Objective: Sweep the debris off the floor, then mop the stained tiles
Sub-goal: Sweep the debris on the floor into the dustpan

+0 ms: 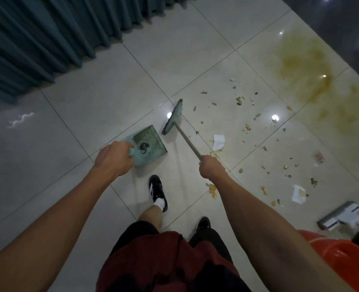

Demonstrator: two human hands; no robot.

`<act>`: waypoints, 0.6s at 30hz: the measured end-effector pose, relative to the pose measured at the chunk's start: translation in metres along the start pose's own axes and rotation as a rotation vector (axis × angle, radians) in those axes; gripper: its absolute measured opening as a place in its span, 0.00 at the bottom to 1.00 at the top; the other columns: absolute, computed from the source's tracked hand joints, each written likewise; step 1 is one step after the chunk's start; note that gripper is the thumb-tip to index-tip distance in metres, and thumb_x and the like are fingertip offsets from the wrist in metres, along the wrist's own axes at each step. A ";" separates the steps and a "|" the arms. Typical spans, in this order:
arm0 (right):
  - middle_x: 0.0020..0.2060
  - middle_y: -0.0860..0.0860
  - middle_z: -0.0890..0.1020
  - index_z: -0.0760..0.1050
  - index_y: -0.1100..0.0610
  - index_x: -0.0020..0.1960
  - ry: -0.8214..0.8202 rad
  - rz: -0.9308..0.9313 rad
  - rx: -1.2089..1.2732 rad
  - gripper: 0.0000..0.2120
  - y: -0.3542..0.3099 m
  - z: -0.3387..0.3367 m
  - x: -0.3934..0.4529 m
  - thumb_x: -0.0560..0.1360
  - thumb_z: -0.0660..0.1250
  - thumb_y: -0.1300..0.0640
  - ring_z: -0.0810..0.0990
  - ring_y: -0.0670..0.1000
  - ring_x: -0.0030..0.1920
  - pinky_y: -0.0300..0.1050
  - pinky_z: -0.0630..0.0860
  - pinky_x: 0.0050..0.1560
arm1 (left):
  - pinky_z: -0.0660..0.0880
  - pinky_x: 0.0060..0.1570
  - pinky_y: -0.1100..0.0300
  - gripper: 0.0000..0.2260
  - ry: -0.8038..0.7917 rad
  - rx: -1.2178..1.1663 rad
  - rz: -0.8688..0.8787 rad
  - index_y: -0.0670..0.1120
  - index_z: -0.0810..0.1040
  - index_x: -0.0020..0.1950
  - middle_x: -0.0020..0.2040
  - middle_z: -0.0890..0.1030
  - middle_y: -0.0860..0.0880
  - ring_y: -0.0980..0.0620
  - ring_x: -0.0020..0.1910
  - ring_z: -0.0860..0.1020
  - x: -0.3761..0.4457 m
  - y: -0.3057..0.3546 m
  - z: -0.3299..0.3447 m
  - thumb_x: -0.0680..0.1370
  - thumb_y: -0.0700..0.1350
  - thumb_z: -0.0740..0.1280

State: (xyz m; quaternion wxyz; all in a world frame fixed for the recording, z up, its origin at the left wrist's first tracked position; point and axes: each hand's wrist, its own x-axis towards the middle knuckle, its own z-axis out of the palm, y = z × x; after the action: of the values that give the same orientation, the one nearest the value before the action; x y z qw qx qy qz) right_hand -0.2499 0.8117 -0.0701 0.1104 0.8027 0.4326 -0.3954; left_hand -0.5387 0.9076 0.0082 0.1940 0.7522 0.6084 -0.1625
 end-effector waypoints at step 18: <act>0.50 0.55 0.78 0.73 0.60 0.66 -0.024 0.213 0.048 0.17 -0.026 -0.009 0.037 0.78 0.60 0.64 0.82 0.57 0.49 0.49 0.78 0.44 | 0.72 0.37 0.58 0.13 -0.064 0.069 0.189 0.55 0.80 0.58 0.45 0.81 0.47 0.44 0.39 0.78 0.090 0.004 -0.033 0.75 0.46 0.66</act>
State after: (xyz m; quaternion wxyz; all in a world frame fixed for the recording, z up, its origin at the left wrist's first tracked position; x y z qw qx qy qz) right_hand -0.2537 0.8551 -0.0868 0.1378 0.8418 0.3338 -0.4013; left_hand -0.5162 0.9999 -0.0063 0.2016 0.8070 0.5222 -0.1881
